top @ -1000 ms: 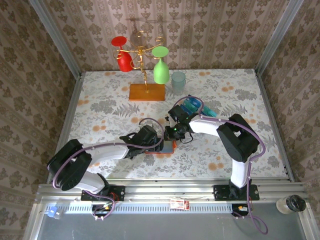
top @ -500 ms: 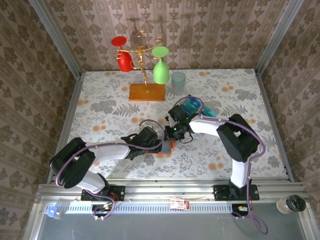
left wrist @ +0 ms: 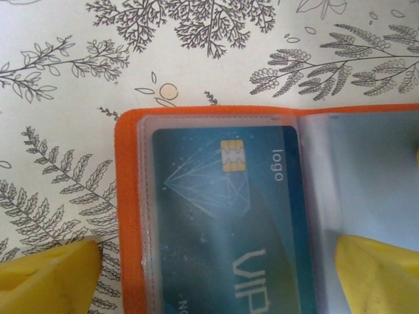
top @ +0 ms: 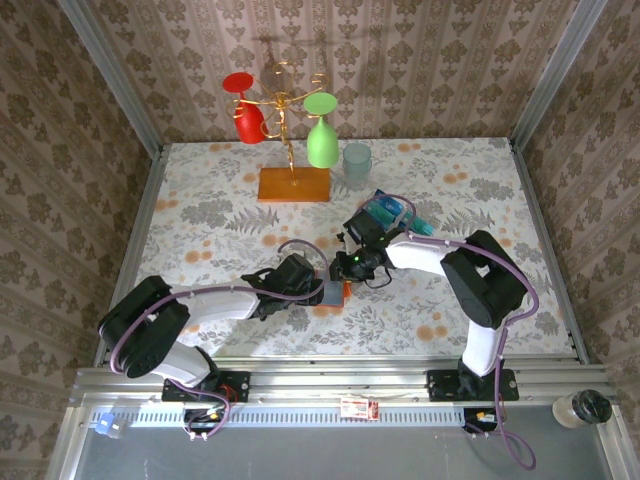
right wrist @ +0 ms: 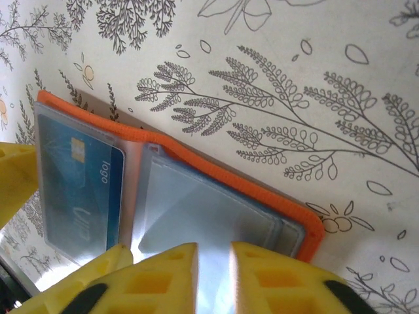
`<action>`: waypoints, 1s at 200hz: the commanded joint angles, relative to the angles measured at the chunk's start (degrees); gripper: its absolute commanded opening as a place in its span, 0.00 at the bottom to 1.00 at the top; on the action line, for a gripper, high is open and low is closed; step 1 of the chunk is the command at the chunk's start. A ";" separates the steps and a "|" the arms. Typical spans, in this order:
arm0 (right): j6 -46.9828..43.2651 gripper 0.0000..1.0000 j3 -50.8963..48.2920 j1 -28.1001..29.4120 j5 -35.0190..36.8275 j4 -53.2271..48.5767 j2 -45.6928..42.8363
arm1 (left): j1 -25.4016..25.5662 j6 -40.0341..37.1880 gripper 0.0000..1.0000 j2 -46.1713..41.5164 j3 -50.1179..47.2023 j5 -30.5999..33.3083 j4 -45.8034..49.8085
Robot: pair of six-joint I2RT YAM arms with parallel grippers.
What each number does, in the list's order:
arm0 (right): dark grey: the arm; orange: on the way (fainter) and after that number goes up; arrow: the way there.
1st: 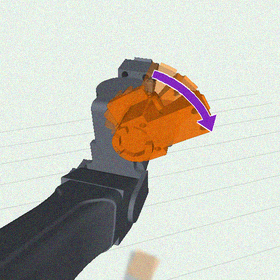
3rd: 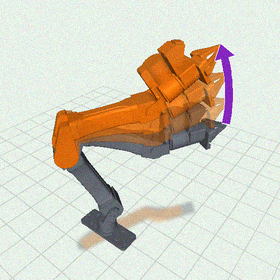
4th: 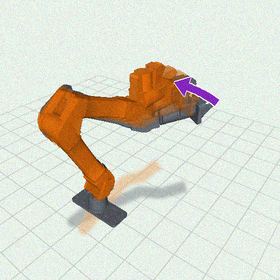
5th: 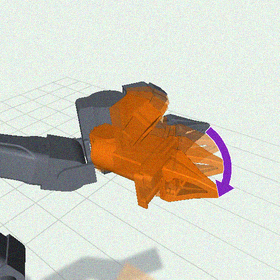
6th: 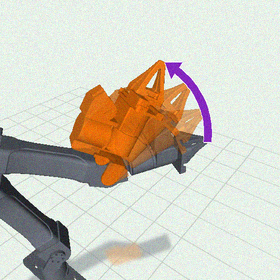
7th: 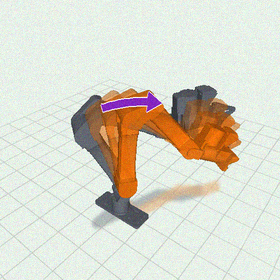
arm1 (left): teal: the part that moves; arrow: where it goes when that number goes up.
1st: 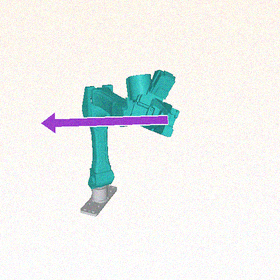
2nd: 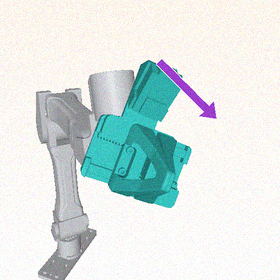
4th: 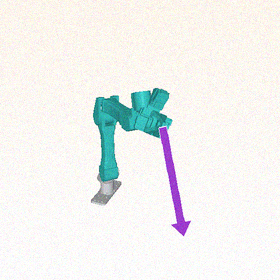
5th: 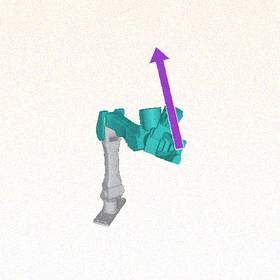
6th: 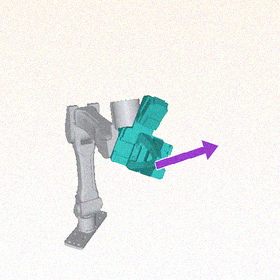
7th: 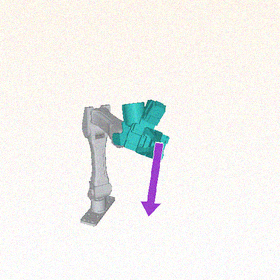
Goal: Put the credit cards into the card holder
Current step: Turn over the card slot at the card holder.
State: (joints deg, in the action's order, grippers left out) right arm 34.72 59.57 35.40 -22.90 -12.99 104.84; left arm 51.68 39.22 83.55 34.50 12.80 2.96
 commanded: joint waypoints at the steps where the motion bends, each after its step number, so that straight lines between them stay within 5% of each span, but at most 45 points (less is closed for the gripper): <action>1: -0.38 0.13 -0.52 -0.15 0.51 -0.93 -2.65 | 0.09 -0.26 0.96 -2.74 -0.75 0.05 1.29; 31: -2.88 0.06 0.84 -0.15 2.43 -4.10 -2.98 | 0.11 -1.03 0.98 -5.14 0.10 -0.17 2.28; 200: -1.78 0.04 4.78 1.34 -2.29 -2.65 5.46 | 0.14 -2.38 1.00 -2.63 -0.23 -1.01 1.70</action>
State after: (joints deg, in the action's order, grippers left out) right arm 31.90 63.59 36.34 -23.35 -16.01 108.51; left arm 51.68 38.13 80.01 34.50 11.81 4.27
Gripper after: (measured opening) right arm 0.044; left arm 0.999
